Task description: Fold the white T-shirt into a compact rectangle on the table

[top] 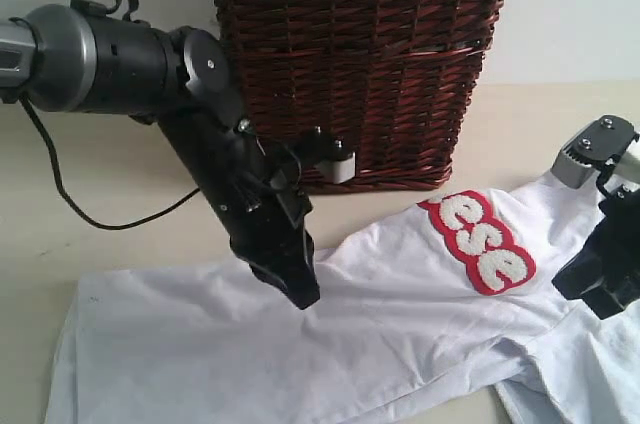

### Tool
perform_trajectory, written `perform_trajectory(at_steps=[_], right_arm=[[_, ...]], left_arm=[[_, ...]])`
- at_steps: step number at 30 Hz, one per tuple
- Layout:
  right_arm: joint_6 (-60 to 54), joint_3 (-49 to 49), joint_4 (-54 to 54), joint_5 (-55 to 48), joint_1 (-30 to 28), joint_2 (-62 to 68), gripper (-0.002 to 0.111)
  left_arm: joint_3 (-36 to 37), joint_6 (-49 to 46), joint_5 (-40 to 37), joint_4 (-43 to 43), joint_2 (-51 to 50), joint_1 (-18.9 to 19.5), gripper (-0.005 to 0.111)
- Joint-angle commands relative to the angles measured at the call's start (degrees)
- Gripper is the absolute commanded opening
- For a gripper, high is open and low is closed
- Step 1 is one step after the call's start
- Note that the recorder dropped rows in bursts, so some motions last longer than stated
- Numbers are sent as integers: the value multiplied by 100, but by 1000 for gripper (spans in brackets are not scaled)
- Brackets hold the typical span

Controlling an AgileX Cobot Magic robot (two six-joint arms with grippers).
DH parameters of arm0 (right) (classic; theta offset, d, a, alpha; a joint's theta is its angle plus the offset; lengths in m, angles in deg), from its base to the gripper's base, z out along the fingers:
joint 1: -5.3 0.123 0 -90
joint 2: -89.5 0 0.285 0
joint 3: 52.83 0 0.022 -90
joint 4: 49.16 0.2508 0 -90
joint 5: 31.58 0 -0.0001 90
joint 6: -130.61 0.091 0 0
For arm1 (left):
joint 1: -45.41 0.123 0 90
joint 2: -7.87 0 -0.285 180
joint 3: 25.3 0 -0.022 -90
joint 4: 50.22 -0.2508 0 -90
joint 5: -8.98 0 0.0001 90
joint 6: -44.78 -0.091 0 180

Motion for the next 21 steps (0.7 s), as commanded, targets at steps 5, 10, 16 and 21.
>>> perform_trajectory(at_steps=[5, 10, 16, 21], right_arm=[[-74, 15, 191, -92, -18, -46, 0], [-74, 15, 191, -111, -18, -57, 0], [-90, 15, 191, -271, -18, -301, 0], [-90, 15, 142, -522, -18, -610, 0]], left_arm=[[803, -183, 88, -466, 36, -3, 0], [1326, -398, 283, -794, 36, -3, 0], [1762, -611, 322, -1073, 36, 56, 0], [2041, -611, 322, -1363, 36, 418, 0]])
